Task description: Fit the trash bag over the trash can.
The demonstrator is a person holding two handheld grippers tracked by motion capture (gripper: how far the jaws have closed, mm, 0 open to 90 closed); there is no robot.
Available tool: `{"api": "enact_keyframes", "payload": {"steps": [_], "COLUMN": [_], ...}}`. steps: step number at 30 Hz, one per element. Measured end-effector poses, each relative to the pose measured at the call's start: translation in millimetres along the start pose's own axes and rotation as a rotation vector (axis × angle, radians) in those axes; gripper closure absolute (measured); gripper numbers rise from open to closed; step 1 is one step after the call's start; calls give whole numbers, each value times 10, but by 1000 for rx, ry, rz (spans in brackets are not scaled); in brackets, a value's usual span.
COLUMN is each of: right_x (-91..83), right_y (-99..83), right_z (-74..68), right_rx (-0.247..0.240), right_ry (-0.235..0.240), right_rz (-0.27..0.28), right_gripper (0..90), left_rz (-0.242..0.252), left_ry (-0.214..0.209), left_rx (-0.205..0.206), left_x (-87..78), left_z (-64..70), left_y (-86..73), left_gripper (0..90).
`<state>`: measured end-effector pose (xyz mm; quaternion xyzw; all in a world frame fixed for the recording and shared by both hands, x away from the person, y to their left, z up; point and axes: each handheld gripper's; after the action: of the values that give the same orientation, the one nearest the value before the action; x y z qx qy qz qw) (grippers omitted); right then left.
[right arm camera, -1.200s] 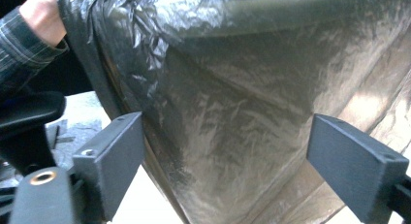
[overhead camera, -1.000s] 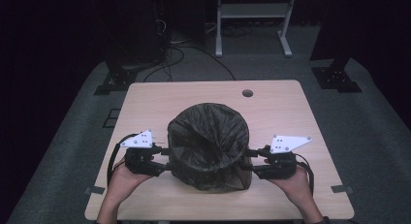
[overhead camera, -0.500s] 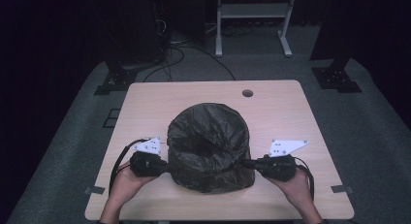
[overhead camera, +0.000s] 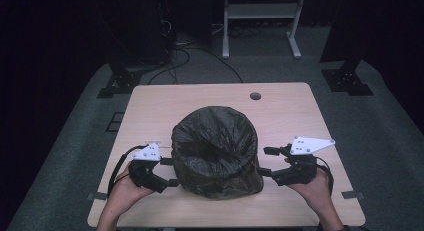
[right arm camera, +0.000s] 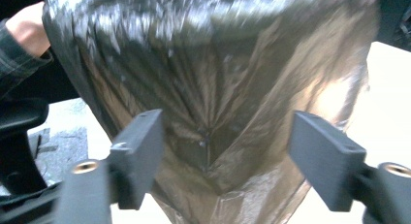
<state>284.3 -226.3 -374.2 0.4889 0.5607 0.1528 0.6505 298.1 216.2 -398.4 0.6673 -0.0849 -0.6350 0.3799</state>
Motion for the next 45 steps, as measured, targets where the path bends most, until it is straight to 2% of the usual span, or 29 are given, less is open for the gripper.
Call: {"api": "enact_keyframes", "payload": {"steps": [3,7,12,15,17,20,23,28,33,37,39,45], "right_x": [-96,-184,-258,-275,-280,-268,-241,-179,-92,32,97,337], "right_y": [70,174,332,431,502,615,732,912,1073,1194,1239,1321], "right_z": [13,7,22,51,69,80,79,88,89,83,78,71], "right_rx": [-10,-33,-54,-61,-64,-94,-109,-133,-147,-166,-180,-222], "right_ry": [-5,-25,-11,-2,9,9,11,9,28,40,45,56], "right_rz": [22,38,69,80,93,130,124,111,79,44,21,-72], "right_gripper": [121,76,4,0,0,0,0,0,0,0,0,0], "left_rz": [7,22,32,5,-12,-43,-65,-94,-116,-101,-75,-72], "left_ry": [28,52,93,119,122,147,170,200,201,214,217,219], "left_rx": [-9,-23,-20,-28,-43,-51,-71,-97,-121,-118,-118,-118], "left_x": [-10,-27,-16,22,64,123,171,248,373,392,409,411], "left_z": [11,7,-13,-29,-47,-74,-129,-198,-272,-271,-270,-268], "left_y": [-68,-149,-280,-373,-455,-557,-654,-728,-796,-799,-811,-813], "left_gripper": [86,11,0,0,0,0,0,0,0,0,0,0]}}
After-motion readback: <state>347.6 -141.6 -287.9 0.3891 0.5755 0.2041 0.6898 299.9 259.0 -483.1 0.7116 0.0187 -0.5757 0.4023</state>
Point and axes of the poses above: each handheld gripper's, and its own axes: x roughly forward along the jaws, y roughly out of its top, z roughly to its right, and after that the axes turned 12 degrees about -z, right-handed
